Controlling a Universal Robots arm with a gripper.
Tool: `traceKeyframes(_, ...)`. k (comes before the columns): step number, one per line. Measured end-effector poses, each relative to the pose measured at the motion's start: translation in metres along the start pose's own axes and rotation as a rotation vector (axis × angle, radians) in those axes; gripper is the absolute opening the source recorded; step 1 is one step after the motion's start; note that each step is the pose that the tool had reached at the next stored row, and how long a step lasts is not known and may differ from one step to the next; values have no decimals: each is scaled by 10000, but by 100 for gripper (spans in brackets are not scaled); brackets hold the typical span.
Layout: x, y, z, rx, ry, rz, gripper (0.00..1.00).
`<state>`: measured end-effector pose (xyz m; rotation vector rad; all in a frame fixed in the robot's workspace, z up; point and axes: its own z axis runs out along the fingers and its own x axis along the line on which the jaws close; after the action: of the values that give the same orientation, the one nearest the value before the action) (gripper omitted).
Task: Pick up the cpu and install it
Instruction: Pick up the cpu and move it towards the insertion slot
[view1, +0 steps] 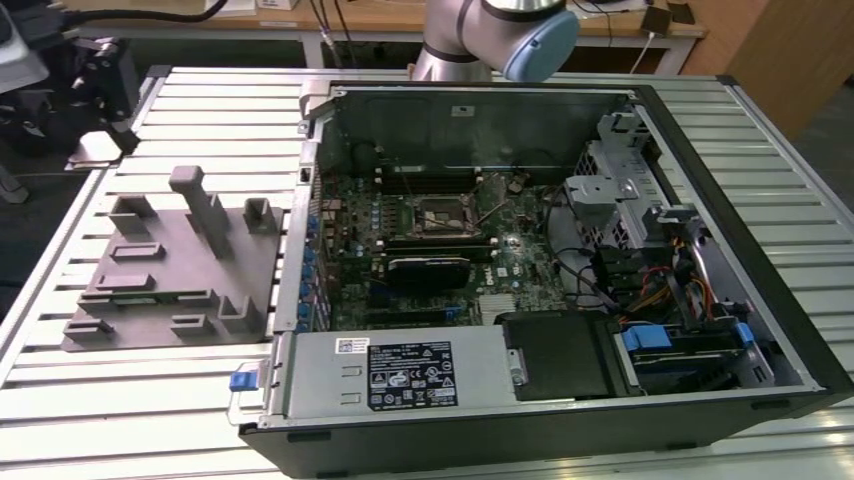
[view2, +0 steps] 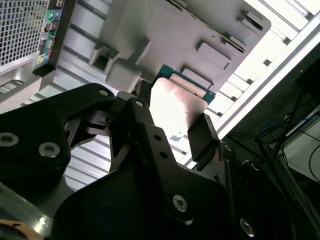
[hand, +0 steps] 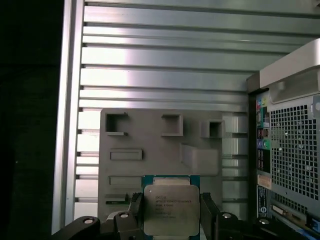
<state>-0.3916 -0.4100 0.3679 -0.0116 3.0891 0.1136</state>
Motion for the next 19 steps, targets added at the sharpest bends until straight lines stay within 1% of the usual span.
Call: traceKeyframes(19, -850, -8, 43, -1, 21, 2, 54)
